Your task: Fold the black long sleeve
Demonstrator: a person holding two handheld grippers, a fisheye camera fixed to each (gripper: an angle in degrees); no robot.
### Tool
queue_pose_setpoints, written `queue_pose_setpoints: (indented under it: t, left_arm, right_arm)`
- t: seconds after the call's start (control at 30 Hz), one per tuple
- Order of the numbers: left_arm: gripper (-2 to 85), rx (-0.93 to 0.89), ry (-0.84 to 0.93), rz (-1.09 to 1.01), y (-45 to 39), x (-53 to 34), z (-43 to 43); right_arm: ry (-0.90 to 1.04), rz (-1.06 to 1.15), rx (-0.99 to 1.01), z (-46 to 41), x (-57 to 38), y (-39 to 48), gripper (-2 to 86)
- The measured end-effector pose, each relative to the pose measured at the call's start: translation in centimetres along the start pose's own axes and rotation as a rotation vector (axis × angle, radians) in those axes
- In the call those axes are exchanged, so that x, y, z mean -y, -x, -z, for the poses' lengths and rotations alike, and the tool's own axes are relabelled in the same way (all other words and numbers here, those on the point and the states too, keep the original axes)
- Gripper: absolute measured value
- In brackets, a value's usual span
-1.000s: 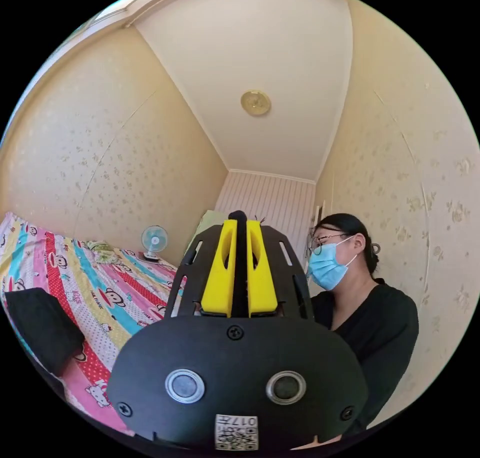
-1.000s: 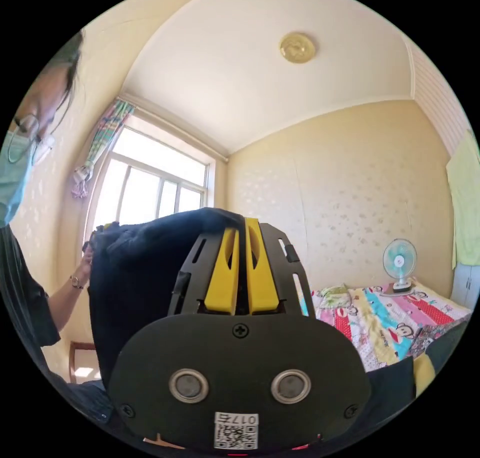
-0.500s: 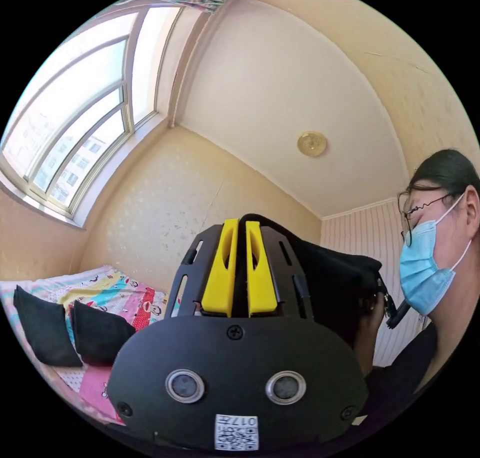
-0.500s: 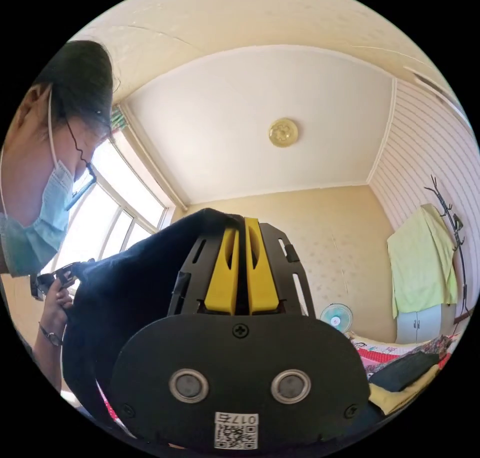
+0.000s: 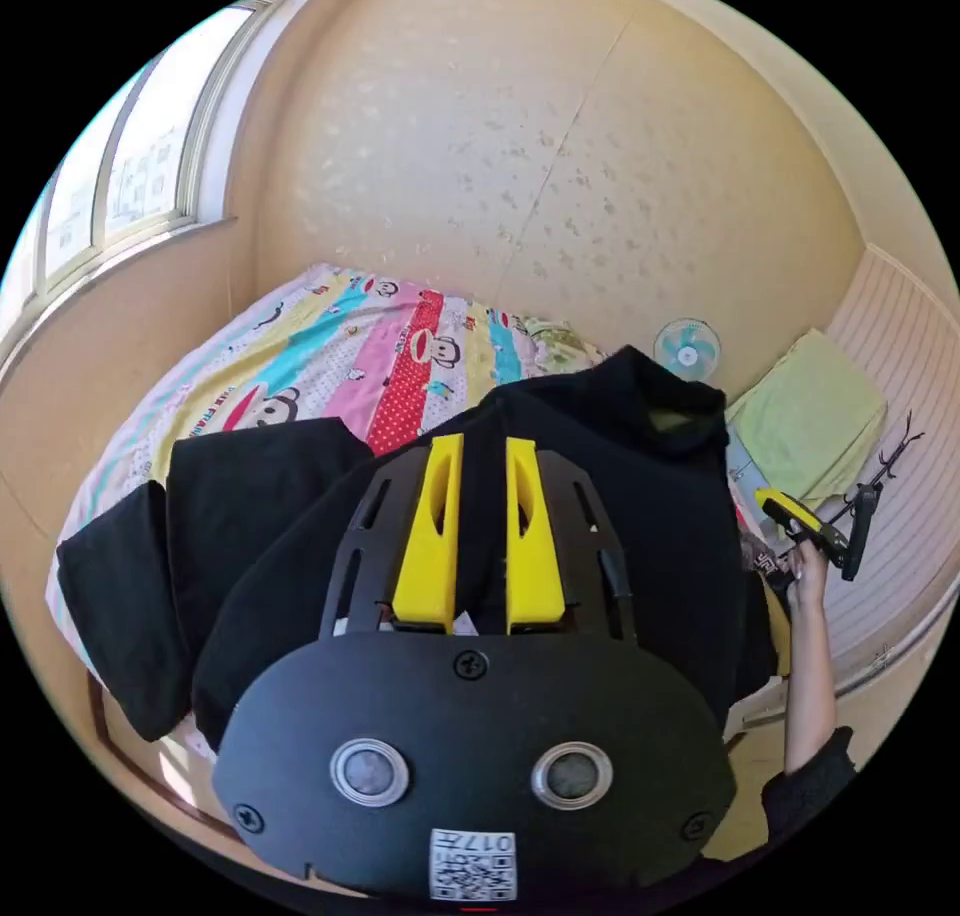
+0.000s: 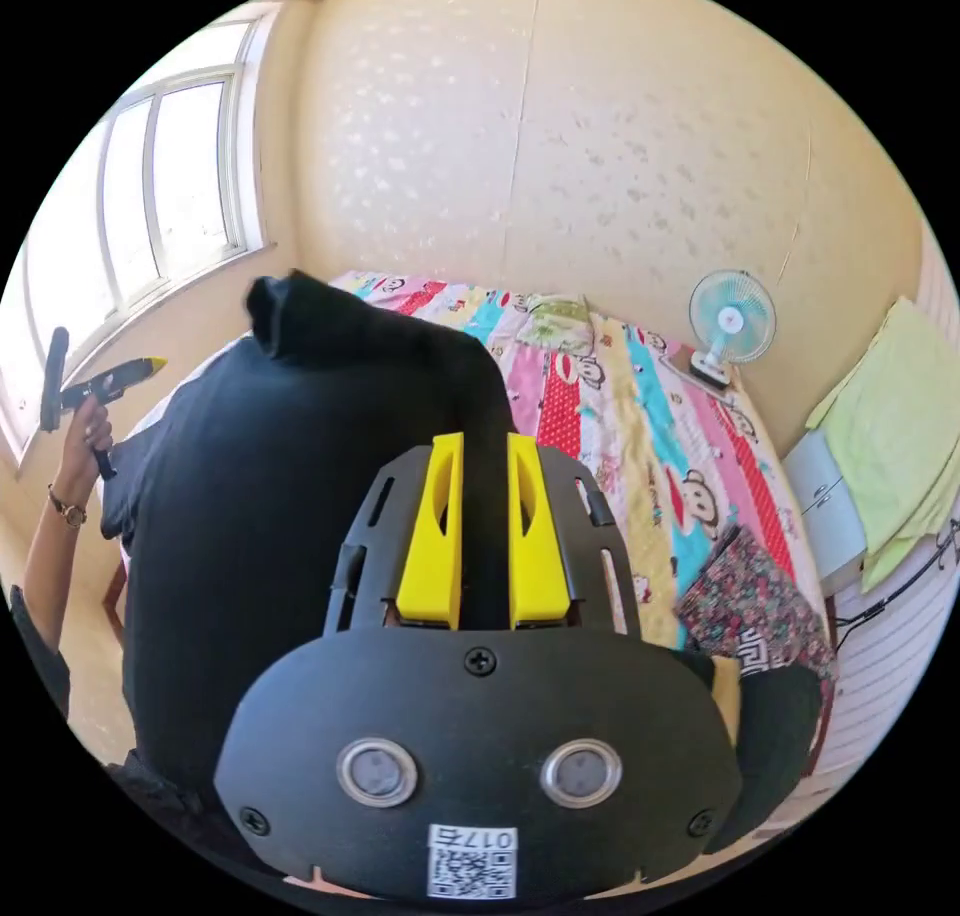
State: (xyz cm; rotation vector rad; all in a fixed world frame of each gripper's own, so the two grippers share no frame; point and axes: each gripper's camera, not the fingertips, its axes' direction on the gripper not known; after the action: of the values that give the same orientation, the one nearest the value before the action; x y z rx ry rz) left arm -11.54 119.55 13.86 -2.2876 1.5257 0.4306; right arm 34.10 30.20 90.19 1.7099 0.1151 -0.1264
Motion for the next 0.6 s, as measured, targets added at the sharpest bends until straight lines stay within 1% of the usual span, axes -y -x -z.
queue_pose_setpoints:
  t: [0.03,0.07,0.1,0.13,0.2,0.23,0.3,0.33,0.4,0.47,0.5,0.53,0.6]
  left_arm:
    - [8.4,-0.019,0.020,-0.017,0.6,-1.7,-1.6]
    - [8.7,-0.041,0.062,-0.054,1.6,-5.4,-4.4]
    - [9.3,-0.043,0.129,-0.085,2.4,-9.1,-7.0]
    - [9.6,-0.036,0.168,-0.095,2.9,-11.0,-8.1]
    - [11.0,-0.005,0.293,-0.101,4.8,-18.6,-11.0]
    - [11.2,-0.007,0.306,-0.096,5.3,-20.4,-11.1]
    - [12.2,-0.021,0.300,-0.061,7.2,-26.1,-9.5]
    - [12.7,-0.024,0.296,-0.053,7.5,-27.3,-8.8]
    - [15.0,0.037,0.279,-0.011,8.9,-30.7,-6.0]
    - [15.9,0.057,0.253,0.029,9.8,-32.9,-4.1]
    - [15.9,0.043,0.268,0.046,10.4,-34.1,-3.7]
    - [15.9,0.033,0.289,0.059,10.6,-34.6,-3.8]
    - [15.4,-0.032,0.374,0.114,11.6,-37.0,-6.1]
  right_arm:
    - [-0.001,-0.020,0.011,-1.8,-1.7,-0.1,8.5]
    - [0.024,-0.054,0.061,-5.4,-5.3,-0.1,9.4]
    - [0.090,-0.076,0.144,-9.1,-8.9,-0.1,10.6]
    - [0.127,-0.086,0.192,-10.9,-10.9,0.1,11.1]
    - [0.224,-0.163,0.346,-16.2,-19.3,0.9,12.8]
    - [0.243,-0.177,0.387,-17.0,-21.4,1.3,13.1]
    - [0.272,-0.232,0.479,-18.4,-29.0,2.9,13.5]
    - [0.275,-0.240,0.499,-18.3,-30.6,3.2,13.5]
    - [0.209,-0.285,0.539,-16.8,-35.8,3.9,13.5]
    - [0.194,-0.317,0.550,-16.0,-38.4,4.1,13.3]
    - [0.200,-0.331,0.555,-15.9,-39.6,4.3,12.8]
    - [0.201,-0.333,0.562,-16.0,-40.1,4.5,12.6]
    - [0.220,-0.288,0.583,-17.3,-41.3,6.2,8.3]
